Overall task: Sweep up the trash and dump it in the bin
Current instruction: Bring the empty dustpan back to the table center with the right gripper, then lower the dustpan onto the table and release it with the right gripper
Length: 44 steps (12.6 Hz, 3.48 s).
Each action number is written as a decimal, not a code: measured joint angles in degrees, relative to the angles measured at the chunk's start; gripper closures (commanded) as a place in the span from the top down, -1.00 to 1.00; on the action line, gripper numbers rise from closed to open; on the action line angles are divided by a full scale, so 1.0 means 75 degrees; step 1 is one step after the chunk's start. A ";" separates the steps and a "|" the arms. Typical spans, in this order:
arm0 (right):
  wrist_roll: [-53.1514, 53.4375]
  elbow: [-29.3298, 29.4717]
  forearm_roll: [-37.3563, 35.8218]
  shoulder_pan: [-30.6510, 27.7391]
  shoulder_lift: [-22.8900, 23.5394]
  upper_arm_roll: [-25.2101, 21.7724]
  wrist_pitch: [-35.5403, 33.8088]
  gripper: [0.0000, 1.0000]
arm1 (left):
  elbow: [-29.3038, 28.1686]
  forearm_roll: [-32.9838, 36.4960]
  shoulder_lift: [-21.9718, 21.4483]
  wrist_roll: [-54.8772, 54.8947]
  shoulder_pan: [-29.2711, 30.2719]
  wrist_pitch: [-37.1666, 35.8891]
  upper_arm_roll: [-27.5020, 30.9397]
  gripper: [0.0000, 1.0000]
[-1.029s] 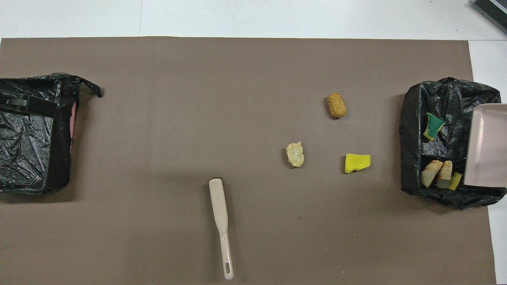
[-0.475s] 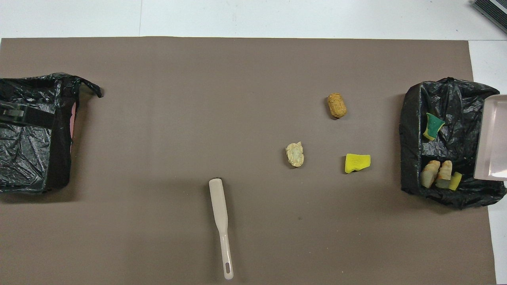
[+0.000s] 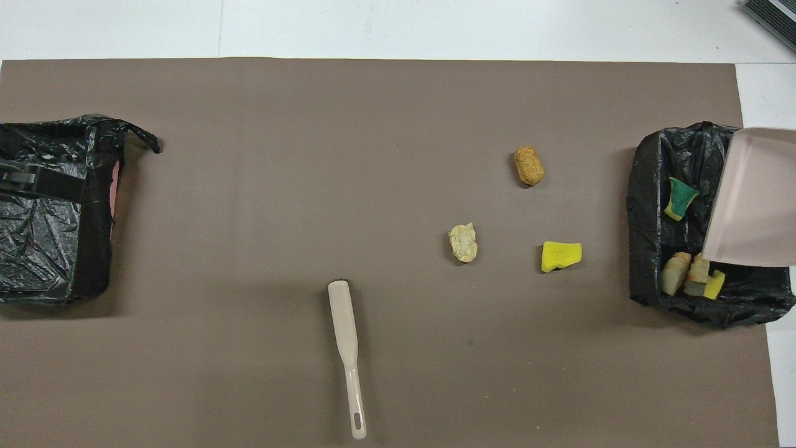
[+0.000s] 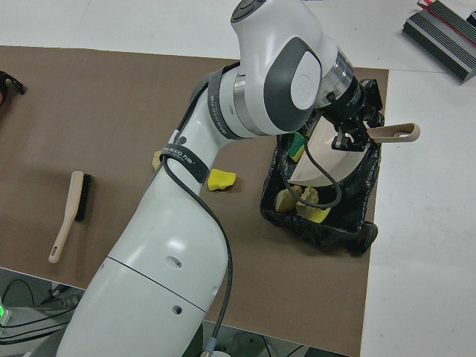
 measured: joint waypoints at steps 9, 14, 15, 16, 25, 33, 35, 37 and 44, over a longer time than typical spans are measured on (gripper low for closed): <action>0.5978 -0.0005 0.1803 0.2395 0.0156 0.0093 0.0008 -1.00 | -0.0003 0.0000 0.0000 0.0000 0.0000 0.0000 0.0000 1.00; 1.0179 0.0239 0.2210 0.4093 0.0740 0.0106 0.0016 -1.00 | -0.0003 0.0000 0.0000 0.0000 0.0000 0.0000 0.0000 1.00; 1.0780 0.0406 0.2482 0.4359 0.0938 0.0105 0.0016 -1.00 | -0.0003 0.0000 0.0000 0.0000 0.0000 0.0000 0.0000 1.00; 1.1481 0.0671 0.2830 0.4618 0.1212 0.0103 0.0019 -1.00 | -0.0003 0.0000 0.0000 0.0000 0.0000 0.0000 0.0000 1.00; 1.5011 0.3103 0.3101 0.6582 0.3453 0.0094 0.0033 -1.00 | -0.0003 0.0000 0.0000 0.0000 0.0000 0.0000 0.0000 1.00; 1.5910 0.4157 0.3233 0.7293 0.4781 0.0096 0.0395 -1.00 | -0.0003 0.0000 -0.0001 0.0000 0.0000 0.0000 0.0000 1.00; 1.5939 0.4162 0.3334 0.7360 0.4856 0.0100 0.0483 -1.00 | -0.0003 0.0000 -0.0001 0.0000 0.0000 0.0000 0.0000 1.00; 1.6104 0.4161 0.3335 0.7475 0.5071 0.0099 0.0762 -0.97 | -0.0003 0.0000 -0.0001 0.0000 0.0000 0.0000 0.0000 1.00; 1.6148 0.4144 0.3395 0.7387 0.5212 0.0077 0.0868 -0.74 | -0.0003 0.0000 -0.0001 0.0000 0.0000 0.0000 0.0000 1.00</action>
